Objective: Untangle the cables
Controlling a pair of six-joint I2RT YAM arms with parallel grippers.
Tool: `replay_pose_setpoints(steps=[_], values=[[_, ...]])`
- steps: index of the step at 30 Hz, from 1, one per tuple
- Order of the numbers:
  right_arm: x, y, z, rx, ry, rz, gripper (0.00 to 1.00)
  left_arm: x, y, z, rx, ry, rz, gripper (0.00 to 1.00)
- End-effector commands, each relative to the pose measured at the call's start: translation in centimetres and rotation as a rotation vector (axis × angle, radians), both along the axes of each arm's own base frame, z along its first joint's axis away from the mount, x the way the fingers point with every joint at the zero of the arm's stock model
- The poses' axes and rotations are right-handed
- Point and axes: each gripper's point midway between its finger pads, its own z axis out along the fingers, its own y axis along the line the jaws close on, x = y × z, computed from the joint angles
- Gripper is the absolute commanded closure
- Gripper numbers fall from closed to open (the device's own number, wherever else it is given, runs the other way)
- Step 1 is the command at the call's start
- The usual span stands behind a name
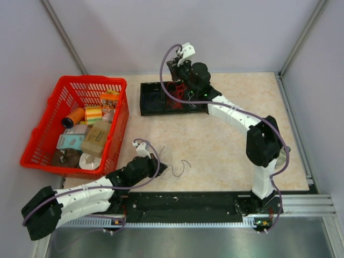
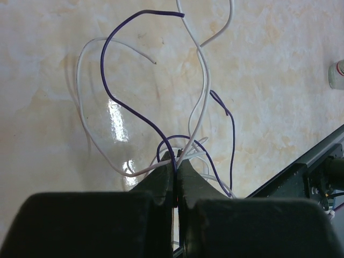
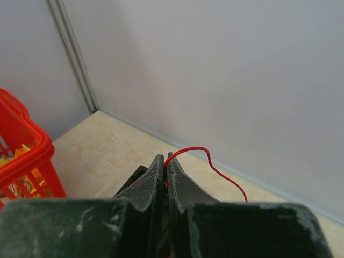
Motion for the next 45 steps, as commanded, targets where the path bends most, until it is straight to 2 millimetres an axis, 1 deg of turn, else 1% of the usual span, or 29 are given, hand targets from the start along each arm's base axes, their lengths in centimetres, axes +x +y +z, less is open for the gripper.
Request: replay_pose_setpoints(steps=[1, 4, 9, 13, 19, 21, 25, 27, 28, 30, 31, 33, 36, 38, 40, 41, 44, 45], values=[[0.6, 0.2, 1.1, 0.059, -0.015, 0.028, 1.0, 0.5, -0.8, 1.3, -0.033, -0.038, -0.011, 1.0], [0.9, 0.6, -0.2, 0.044, -0.002, 0.033, 1.0, 0.5, -0.9, 1.2, -0.023, -0.03, -0.013, 1.0], [1.7, 1.0, -3.7, 0.003, 0.046, 0.029, 1.0, 0.4, -0.8, 1.2, -0.028, -0.033, -0.013, 1.0], [1.8, 1.1, -6.1, -0.026, 0.084, 0.028, 1.0, 0.4, -0.7, 1.3, -0.036, -0.039, -0.01, 1.0], [1.5, 0.6, -7.3, -0.044, 0.109, 0.025, 1.0, 0.4, -0.8, 1.3, -0.038, -0.041, -0.012, 1.0], [1.1, 1.0, -7.8, -0.03, 0.124, 0.06, 1.0, 0.4, -0.7, 1.3, -0.038, -0.041, -0.013, 1.0], [1.1, 1.9, -9.2, -0.011, 0.171, 0.099, 1.0, 0.4, -0.8, 1.3, -0.04, -0.041, -0.012, 1.0], [0.9, 2.5, -9.6, 0.004, 0.191, 0.124, 1.0, 0.4, -0.7, 1.3, -0.041, -0.042, -0.012, 1.0], [1.1, 2.6, -9.9, 0.013, 0.205, 0.125, 1.0, 0.4, -0.7, 1.3, -0.041, -0.04, -0.01, 1.0], [1.3, 3.0, -11.0, 0.031, 0.243, 0.139, 1.0, 0.4, -0.7, 1.3, -0.042, -0.041, -0.01, 1.0], [1.6, 3.1, -11.9, 0.044, 0.279, 0.137, 1.0, 0.4, -0.7, 1.3, -0.041, -0.04, -0.01, 1.0], [2.1, 2.8, -13.4, 0.087, 0.353, 0.13, 1.0, 0.4, -0.7, 1.4, -0.044, -0.042, -0.011, 1.0], [3.0, 1.3, -15.8, 0.176, 0.526, 0.08, 1.0, 0.4, -0.6, 1.3, -0.045, -0.043, -0.006, 1.0], [2.8, 0.9, -17.3, 0.194, 0.622, 0.08, 1.0, 0.4, -0.6, 1.3, -0.045, -0.043, -0.006, 1.0], [2.3, 1.0, -17.2, 0.185, 0.655, 0.092, 1.0, 0.4, -0.7, 1.3, -0.045, -0.043, -0.008, 1.0], [2.3, 0.8, -17.0, 0.184, 0.67, 0.081, 1.0, 0.4, -0.7, 1.3, -0.045, -0.043, -0.008, 1.0], [2.2, -0.4, -17.8, 0.139, 0.747, 0.003, 1.0, 0.4, -0.7, 1.4, -0.048, -0.044, -0.009, 1.0], [2.3, -0.6, -17.6, 0.137, 0.744, -0.011, 1.0, 0.3, -0.6, 1.4, -0.048, -0.044, -0.009, 1.0]])
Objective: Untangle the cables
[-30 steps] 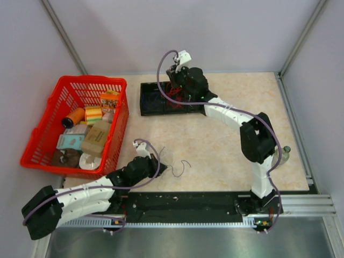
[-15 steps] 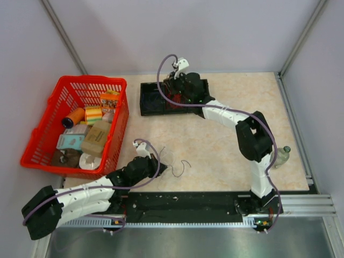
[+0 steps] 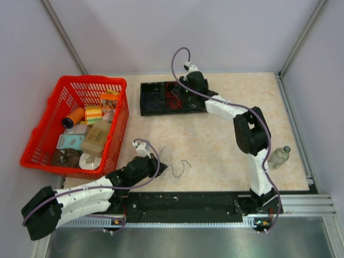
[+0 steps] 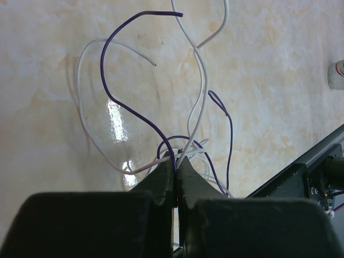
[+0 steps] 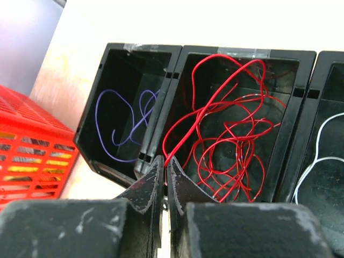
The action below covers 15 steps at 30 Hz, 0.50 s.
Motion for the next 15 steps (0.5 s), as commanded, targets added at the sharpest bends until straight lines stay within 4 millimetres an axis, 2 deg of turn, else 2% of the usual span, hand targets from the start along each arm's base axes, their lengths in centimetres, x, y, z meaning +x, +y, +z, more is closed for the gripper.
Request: replay_pose_setpoints(steps=[1, 5, 8, 9, 11, 13, 15], values=[[-0.4, -0.3, 2.5, -0.002, 0.063, -0.044, 0.98, 0.3, -0.6, 1.4, -0.052, -0.045, -0.008, 1.0], [-0.1, -0.9, 2.0, -0.093, 0.079, -0.039, 0.89, 0.3, -0.6, 1.6, -0.059, -0.049, -0.006, 1.0], [0.2, -1.4, 2.0, -0.168, 0.081, -0.04, 0.74, 0.3, -0.5, 1.5, -0.056, -0.047, -0.004, 1.0], [0.2, -1.7, 2.4, -0.186, 0.078, -0.04, 0.57, 0.3, -0.5, 1.5, -0.058, -0.048, -0.002, 1.0], [0.1, -2.2, 3.7, -0.224, 0.055, -0.032, 0.38, 0.3, -0.5, 1.5, -0.058, -0.049, -0.001, 1.0], [-0.4, -2.9, 5.6, -0.261, 0.029, -0.023, 0.24, 0.2, -0.5, 1.5, -0.061, -0.048, -0.003, 1.0], [-1.4, -4.4, 7.0, -0.311, 0.024, -0.034, 0.18, 0.2, -0.4, 1.7, -0.065, -0.054, -0.004, 1.0]])
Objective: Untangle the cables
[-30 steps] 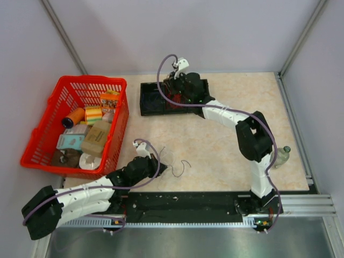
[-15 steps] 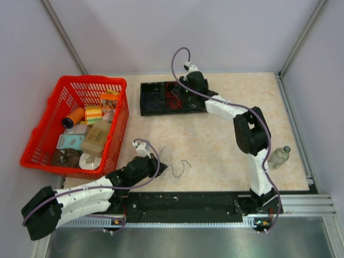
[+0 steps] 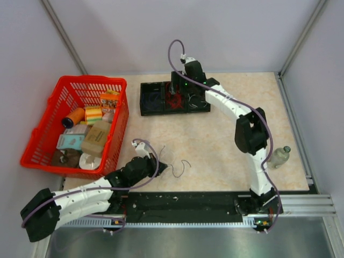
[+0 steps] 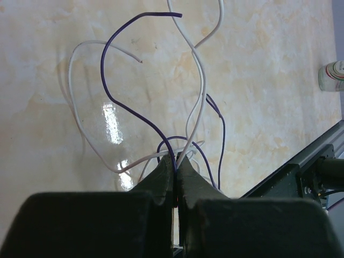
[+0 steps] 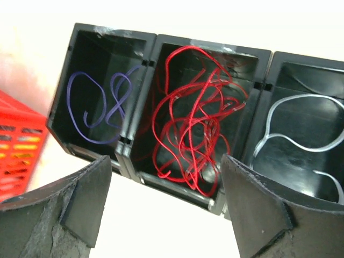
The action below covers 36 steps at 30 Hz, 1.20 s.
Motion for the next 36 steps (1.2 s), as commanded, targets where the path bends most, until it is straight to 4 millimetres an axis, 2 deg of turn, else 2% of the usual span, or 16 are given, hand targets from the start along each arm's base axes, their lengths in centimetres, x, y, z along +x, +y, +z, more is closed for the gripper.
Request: replay_pose_setpoints(steps=[1, 5, 6, 8, 9, 13, 15, 18, 21, 23, 26, 28, 30, 33, 36], values=[[-2.1, -3.0, 5.3, -0.113, -0.064, -0.002, 0.17, 0.2, -0.4, 1.3, -0.05, -0.046, -0.006, 1.0], [-6.5, -6.2, 5.5, -0.143, -0.036, -0.018, 0.15, 0.2, -0.6, 1.7, -0.052, -0.054, -0.017, 1.0], [-8.1, -7.0, 4.1, -0.15, -0.003, -0.013, 0.15, 0.2, -0.6, 1.8, -0.05, -0.055, -0.019, 1.0], [-11.7, -8.0, 2.9, -0.12, 0.024, 0.021, 0.15, 0.2, -0.9, 2.6, -0.058, -0.064, -0.029, 1.0], [-13.6, -7.8, 3.5, -0.062, 0.013, 0.071, 0.15, 0.2, -0.9, 2.9, -0.057, -0.069, -0.036, 1.0], [-22.2, -6.1, 2.2, 0.149, 0.023, 0.336, 0.17, 0.8, -1.4, 6.3, -0.095, -0.144, -0.046, 1.0], [-25.1, -5.6, 2.1, 0.221, -0.007, 0.423, 0.17, 1.0, -1.7, 8.1, -0.092, -0.18, -0.068, 1.0], [-28.2, -4.7, 2.0, 0.339, 0.019, 0.526, 0.22, 1.0, -2.2, 10.4, -0.089, -0.2, -0.1, 1.0], [-29.3, -4.0, 2.7, 0.437, 0.001, 0.556, 0.28, 0.6, -3.1, 12.1, -0.104, -0.215, -0.151, 1.0], [-30.0, -3.4, 3.8, 0.503, -0.019, 0.603, 0.31, 0.6, -3.6, 13.3, -0.11, -0.229, -0.175, 1.0], [-31.5, -2.7, 5.9, 0.585, -0.062, 0.691, 0.35, 0.8, -3.8, 14.1, -0.098, -0.233, -0.183, 1.0], [-32.0, -2.6, 6.6, 0.606, -0.085, 0.708, 0.35, 0.8, -3.6, 13.7, -0.058, -0.211, -0.178, 1.0], [-32.3, -2.9, 6.3, 0.608, -0.084, 0.682, 0.35, 1.1, -3.4, 13.9, -0.042, -0.211, -0.165, 1.0], [-32.4, -3.7, 5.9, 0.598, -0.092, 0.64, 0.3, 1.2, -3.2, 14.1, -0.042, -0.208, -0.149, 1.0], [-32.2, -3.2, 6.6, 0.608, -0.096, 0.631, 0.27, 1.2, -3.2, 13.9, -0.031, -0.191, -0.152, 1.0]])
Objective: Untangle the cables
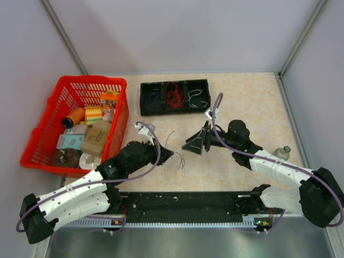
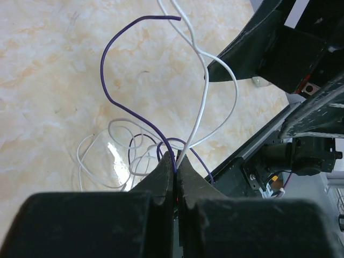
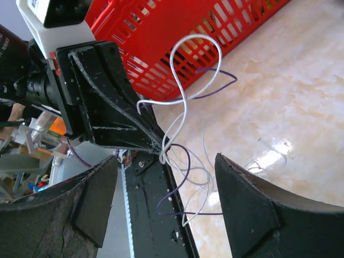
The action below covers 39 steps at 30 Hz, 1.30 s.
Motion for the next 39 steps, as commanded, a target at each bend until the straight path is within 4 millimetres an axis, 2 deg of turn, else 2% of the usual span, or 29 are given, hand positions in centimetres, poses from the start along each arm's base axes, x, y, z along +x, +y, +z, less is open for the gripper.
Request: replay_pose_setpoints(steps=[1, 3, 5, 7, 10, 13, 16, 18, 19, 20, 23, 29, 34, 35, 36, 39], values=[[-0.1, 1.1, 2.9, 0.074, -0.068, 0.006, 0.27, 0.4, -0.2, 1.6, -0.002, -0.019, -0.006, 1.0], [0.8, 1.9, 2.8, 0.058, -0.046, -0.012, 0.27, 0.1, -0.4, 1.5, -0.005, -0.014, -0.025, 1.0], [1.3, 2.5, 3.4, 0.066, -0.038, -0.003, 0.32, -0.1, -0.3, 1.5, -0.005, -0.011, -0.032, 1.0], [1.6, 3.0, 3.1, 0.051, -0.019, -0.012, 0.37, -0.3, 0.0, 1.7, -0.014, -0.012, -0.029, 1.0], [1.7, 3.4, 3.2, 0.065, 0.002, -0.021, 0.5, -0.5, 0.2, 2.0, -0.031, -0.023, -0.027, 1.0], [1.8, 3.9, 3.7, 0.1, 0.026, -0.03, 0.67, -0.5, 0.0, 1.9, -0.032, -0.022, -0.032, 1.0], [2.2, 4.1, 3.1, 0.077, 0.04, -0.034, 0.74, -0.5, -0.3, 2.1, -0.036, -0.024, -0.045, 1.0], [2.0, 4.3, 3.5, 0.088, 0.044, -0.027, 0.81, -0.5, -0.3, 2.1, -0.036, -0.024, -0.045, 1.0], [1.9, 4.4, 3.9, 0.1, 0.041, -0.02, 0.93, -0.5, -0.3, 2.1, -0.036, -0.024, -0.045, 1.0], [1.8, 4.5, 4.4, 0.111, 0.035, -0.012, 1.0, -0.5, -0.3, 2.1, -0.036, -0.024, -0.045, 1.0], [1.5, 4.1, 6.7, 0.108, 0.018, -0.022, 1.0, -0.5, -0.3, 2.1, -0.036, -0.024, -0.045, 1.0], [0.5, 1.2, 16.6, 0.16, -0.127, -0.118, 1.0, -0.5, -0.3, 2.1, -0.036, -0.024, -0.045, 1.0], [-0.6, -0.1, 22.3, 0.197, -0.207, -0.125, 1.0, -0.5, -0.3, 2.1, -0.036, -0.024, -0.045, 1.0], [-0.8, -0.3, 23.4, 0.21, -0.219, -0.124, 1.0, -1.2, -0.1, 6.6, -0.079, -0.18, -0.122, 0.06], [-1.1, -0.5, 24.6, 0.226, -0.236, -0.121, 1.0, -1.5, -0.2, 7.2, -0.091, -0.195, -0.138, 0.02], [-1.7, -1.2, 28.1, 0.269, -0.296, -0.125, 1.0, -1.8, -0.1, 7.5, -0.081, -0.206, -0.156, 0.02]])
